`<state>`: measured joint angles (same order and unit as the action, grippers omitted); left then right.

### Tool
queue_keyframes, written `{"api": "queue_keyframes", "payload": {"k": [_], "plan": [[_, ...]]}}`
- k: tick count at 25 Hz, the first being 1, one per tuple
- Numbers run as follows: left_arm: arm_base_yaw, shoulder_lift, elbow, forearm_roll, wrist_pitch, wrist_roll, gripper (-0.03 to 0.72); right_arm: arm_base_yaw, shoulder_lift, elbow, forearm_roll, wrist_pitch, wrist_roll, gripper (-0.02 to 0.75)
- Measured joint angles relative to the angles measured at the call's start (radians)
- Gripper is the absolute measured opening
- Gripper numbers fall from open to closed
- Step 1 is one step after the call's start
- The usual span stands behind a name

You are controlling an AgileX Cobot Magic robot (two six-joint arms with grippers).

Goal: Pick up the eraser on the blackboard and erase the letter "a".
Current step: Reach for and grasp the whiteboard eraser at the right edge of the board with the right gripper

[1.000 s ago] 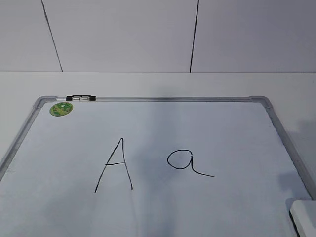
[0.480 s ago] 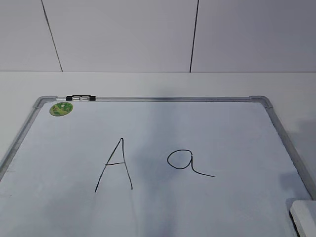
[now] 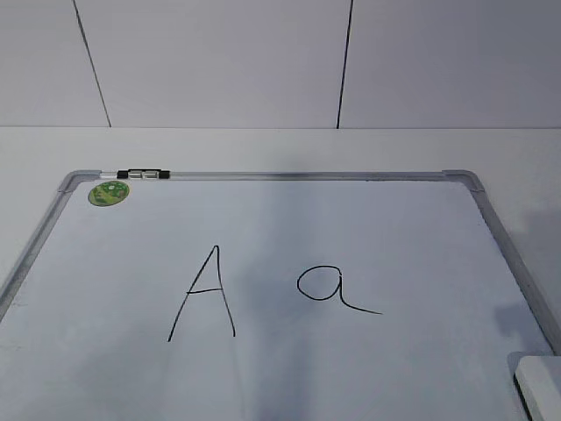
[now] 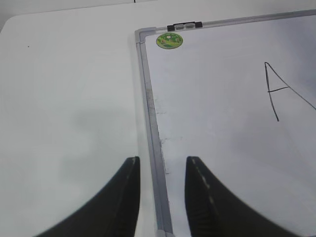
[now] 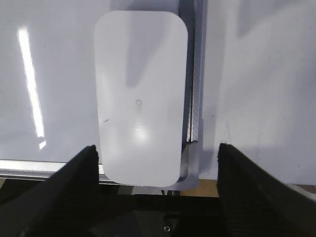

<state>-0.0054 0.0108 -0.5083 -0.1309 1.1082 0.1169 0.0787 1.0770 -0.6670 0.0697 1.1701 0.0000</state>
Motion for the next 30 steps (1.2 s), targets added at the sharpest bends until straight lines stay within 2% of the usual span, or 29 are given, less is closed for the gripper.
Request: {"api": "queue_keyframes", "payload": {"k": [11,15,20,30], "plan": [[0.0,0.0,0.0,0.0,0.0,0.0,0.235,0.007,0.002,0.0,0.028,-0.013,-0.026,0.58],[0.0,0.0,0.0,0.0,0.0,0.0,0.235,0.086,0.002,0.0,0.028,-0.011,-0.006,0.581],[0.0,0.0,0.0,0.0,0.0,0.0,0.235,0.183,0.002,0.0,-0.018,-0.009,0.137,0.581],[0.0,0.0,0.0,0.0,0.0,0.0,0.235,0.197,-0.103,0.0,-0.038,-0.013,0.239,0.584]]}}
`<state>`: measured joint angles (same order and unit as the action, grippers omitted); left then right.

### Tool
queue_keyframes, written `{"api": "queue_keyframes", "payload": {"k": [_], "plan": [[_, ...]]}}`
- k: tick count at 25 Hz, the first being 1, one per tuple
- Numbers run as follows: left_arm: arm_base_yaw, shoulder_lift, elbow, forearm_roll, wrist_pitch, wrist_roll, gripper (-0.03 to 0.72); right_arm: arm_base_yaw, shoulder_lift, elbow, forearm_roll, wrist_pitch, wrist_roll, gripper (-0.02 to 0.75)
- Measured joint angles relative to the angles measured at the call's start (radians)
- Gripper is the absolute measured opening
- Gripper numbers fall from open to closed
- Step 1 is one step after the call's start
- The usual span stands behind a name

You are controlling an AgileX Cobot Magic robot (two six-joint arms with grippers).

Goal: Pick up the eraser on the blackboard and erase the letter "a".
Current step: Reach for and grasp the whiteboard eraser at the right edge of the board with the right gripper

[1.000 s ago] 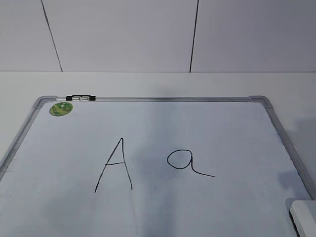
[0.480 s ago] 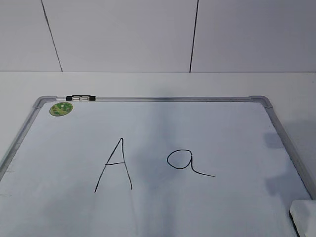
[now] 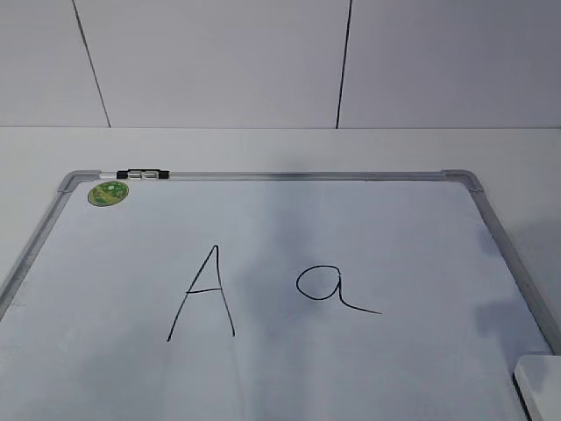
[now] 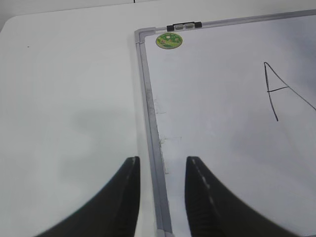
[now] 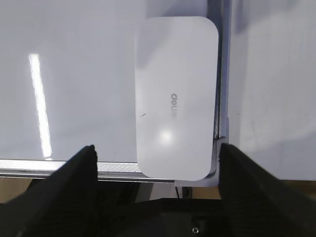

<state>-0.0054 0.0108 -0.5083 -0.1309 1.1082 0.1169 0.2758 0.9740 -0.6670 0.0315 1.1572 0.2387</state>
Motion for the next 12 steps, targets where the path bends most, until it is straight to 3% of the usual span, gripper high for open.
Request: {"api": "queue_keyframes", "payload": {"k": [12], "plan": [[0.0,0.0,0.0,0.0,0.0,0.0,0.236,0.0,0.073,0.008,-0.013,-0.026,-0.04,0.592]]}}
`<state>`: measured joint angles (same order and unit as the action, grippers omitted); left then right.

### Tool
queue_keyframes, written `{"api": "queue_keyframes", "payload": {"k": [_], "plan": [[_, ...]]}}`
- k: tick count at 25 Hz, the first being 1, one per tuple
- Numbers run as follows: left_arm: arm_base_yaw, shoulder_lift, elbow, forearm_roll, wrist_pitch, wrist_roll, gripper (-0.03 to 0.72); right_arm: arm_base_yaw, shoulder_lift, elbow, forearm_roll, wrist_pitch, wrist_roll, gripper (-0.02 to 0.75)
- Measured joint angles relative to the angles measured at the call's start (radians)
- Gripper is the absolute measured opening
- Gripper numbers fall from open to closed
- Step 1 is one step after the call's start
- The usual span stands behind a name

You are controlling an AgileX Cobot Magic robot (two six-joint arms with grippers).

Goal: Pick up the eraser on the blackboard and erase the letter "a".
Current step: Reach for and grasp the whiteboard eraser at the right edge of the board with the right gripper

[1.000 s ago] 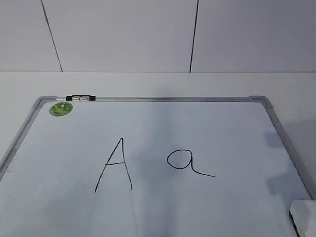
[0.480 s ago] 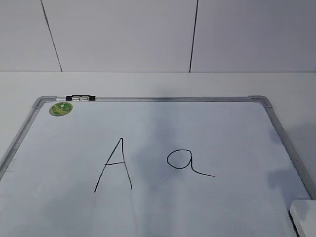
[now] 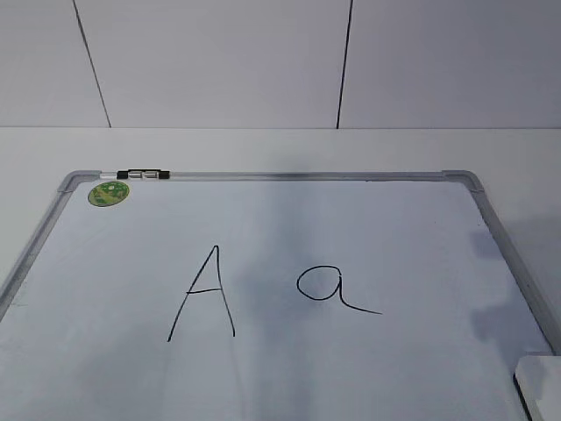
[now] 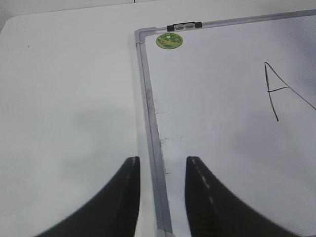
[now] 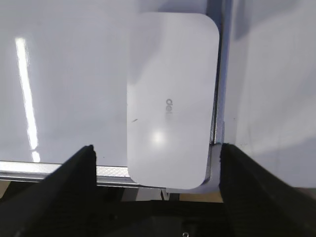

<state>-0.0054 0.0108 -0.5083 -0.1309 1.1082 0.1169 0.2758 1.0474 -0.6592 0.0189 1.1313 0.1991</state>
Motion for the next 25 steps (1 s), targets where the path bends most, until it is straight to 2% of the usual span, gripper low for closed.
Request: {"api": "queue_keyframes", "payload": {"k": [8,14,25], "plan": [[0.0,0.0,0.0,0.0,0.0,0.0,0.235,0.0,0.054,0.004,0.003,-0.035,-0.025,0.597],[0.0,0.0,0.0,0.0,0.0,0.0,0.235,0.0,0.074,0.059,0.006,-0.051,-0.027,0.634],[0.0,0.0,0.0,0.0,0.0,0.0,0.235,0.0,0.084,0.093,0.007,-0.147,-0.044,0.636]]}}
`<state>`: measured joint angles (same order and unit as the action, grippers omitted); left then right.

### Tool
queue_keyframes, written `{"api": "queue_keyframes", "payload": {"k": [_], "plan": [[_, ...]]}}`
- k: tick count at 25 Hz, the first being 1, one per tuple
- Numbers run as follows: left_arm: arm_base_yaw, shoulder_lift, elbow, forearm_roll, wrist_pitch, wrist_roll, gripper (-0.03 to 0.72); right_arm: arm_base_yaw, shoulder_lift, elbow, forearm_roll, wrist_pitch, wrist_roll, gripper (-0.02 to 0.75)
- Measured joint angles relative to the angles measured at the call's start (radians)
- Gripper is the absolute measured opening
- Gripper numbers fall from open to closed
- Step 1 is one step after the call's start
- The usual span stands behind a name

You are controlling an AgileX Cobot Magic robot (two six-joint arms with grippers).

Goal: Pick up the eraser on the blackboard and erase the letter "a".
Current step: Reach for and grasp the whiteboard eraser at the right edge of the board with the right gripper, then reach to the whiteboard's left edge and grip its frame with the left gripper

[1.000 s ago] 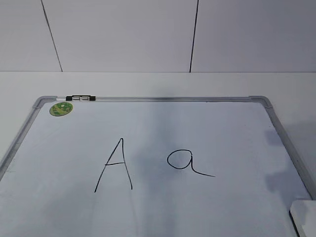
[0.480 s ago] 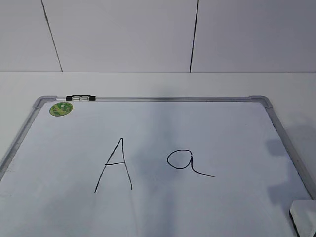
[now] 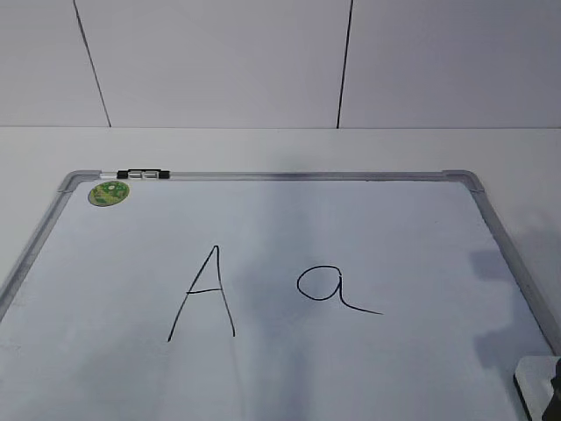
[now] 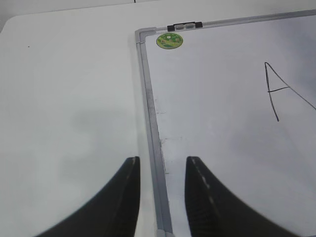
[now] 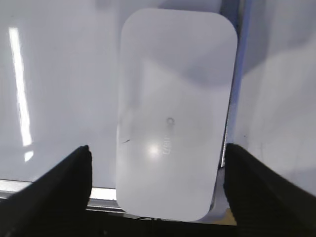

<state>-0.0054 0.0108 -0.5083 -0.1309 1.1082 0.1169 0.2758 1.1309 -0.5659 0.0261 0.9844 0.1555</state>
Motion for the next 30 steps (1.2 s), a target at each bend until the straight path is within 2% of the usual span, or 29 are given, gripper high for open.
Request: {"api": "queue_keyframes", "payload": {"k": [30], "plan": [[0.0,0.0,0.0,0.0,0.0,0.0,0.235,0.0,0.15,0.0,-0.034,-0.079,0.0,0.637]]}}
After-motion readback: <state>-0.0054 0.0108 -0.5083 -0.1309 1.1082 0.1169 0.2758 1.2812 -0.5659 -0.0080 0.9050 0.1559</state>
